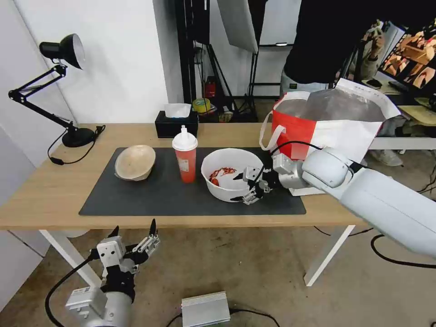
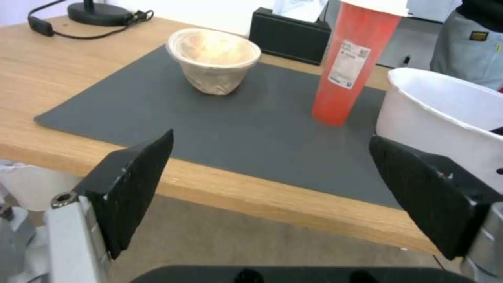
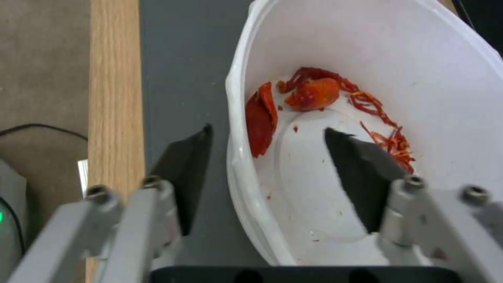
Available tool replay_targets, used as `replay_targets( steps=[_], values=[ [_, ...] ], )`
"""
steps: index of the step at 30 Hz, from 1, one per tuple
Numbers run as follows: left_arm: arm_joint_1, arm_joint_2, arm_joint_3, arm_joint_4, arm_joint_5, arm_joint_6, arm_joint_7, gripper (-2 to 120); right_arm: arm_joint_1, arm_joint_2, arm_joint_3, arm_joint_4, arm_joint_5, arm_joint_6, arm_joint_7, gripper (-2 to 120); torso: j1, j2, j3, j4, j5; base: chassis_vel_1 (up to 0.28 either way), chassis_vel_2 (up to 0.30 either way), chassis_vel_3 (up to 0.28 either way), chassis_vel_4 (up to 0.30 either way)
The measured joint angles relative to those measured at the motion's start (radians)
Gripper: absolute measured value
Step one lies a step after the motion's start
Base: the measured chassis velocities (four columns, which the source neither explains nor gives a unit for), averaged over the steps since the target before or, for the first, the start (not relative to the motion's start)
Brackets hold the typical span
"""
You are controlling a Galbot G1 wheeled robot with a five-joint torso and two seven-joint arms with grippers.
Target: Pick up the trash from the table and place it into the takeout bag.
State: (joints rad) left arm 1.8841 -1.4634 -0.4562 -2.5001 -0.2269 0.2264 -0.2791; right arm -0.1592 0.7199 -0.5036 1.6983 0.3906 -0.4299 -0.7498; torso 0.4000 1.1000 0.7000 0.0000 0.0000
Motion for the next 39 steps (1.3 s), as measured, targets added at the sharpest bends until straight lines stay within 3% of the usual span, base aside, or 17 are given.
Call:
replay_targets(
  steps=[15, 39],
  values=[
    [-0.001, -0.002, -0.003, 0.0, 0.001, 0.0, -0.002, 100, 0.021, 0.01, -0.026, -0.008, -0.008, 0.005, -0.009, 1, 0.0, 0.0, 0.0, 0.0, -0.0001, 0.0, 0.0, 0.0, 0.0],
    [-0.002, 0.0, -0.006, 0.0, 0.015, -0.004, 0.007, 100, 0.025, -0.009, -0.007, 0.029, 0.037, 0.011, -0.002, 0, 0.0, 0.0, 0.0, 0.0, 0.0, 0.0, 0.0, 0.0, 0.0]
  ],
)
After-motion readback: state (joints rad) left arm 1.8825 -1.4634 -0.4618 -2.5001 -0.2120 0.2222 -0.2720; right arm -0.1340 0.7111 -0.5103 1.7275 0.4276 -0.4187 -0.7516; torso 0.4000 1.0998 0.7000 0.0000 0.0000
